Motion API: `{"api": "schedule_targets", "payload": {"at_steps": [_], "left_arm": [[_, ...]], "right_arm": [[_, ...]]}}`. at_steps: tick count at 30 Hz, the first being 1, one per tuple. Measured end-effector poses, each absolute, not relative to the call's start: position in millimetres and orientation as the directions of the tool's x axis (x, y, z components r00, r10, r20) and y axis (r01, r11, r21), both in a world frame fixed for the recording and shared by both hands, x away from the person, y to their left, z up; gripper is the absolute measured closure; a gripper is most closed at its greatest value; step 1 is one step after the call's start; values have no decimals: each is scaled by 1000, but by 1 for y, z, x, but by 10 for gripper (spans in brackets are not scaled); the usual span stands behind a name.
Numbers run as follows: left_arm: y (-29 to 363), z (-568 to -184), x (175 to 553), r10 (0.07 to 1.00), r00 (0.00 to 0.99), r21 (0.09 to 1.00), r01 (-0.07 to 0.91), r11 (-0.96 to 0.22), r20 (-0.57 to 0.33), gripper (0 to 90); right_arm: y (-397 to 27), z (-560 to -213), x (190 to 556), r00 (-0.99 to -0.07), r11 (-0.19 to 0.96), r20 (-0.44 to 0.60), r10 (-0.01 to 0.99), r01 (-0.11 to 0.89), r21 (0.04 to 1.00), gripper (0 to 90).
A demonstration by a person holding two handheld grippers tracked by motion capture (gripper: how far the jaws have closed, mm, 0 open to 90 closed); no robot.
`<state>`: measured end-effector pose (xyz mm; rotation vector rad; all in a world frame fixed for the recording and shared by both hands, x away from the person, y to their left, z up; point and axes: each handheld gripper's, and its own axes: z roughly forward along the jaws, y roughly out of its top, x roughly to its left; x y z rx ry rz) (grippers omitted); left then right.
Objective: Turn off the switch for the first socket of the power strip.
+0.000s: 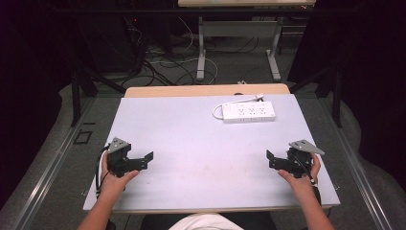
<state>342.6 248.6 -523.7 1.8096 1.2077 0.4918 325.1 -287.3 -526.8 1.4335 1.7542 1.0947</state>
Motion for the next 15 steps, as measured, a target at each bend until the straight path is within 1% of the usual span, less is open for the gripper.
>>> {"api": "schedule_targets", "payload": {"at_steps": [3,4,9,13,15], "left_arm": [[247,-522,343,879,456,832,535,-147,-137,3],[246,-523,342,885,445,833,535,-139,-138,3],[247,-523,337,887,438,829,543,-132,-145,3],[249,-521,335,891,431,838,532,-124,-142,3],[250,-521,335,891,428,837,535,-116,-150,3]], "right_arm": [[-288,-528,325,-219,68,46,975,483,873,0],[-288,-528,325,-217,72,39,975,484,872,0],[-288,-524,328,-209,53,52,977,466,883,9],[-283,-520,328,-208,73,28,978,459,885,74],[-281,-520,328,-202,72,23,979,450,890,81]]}}
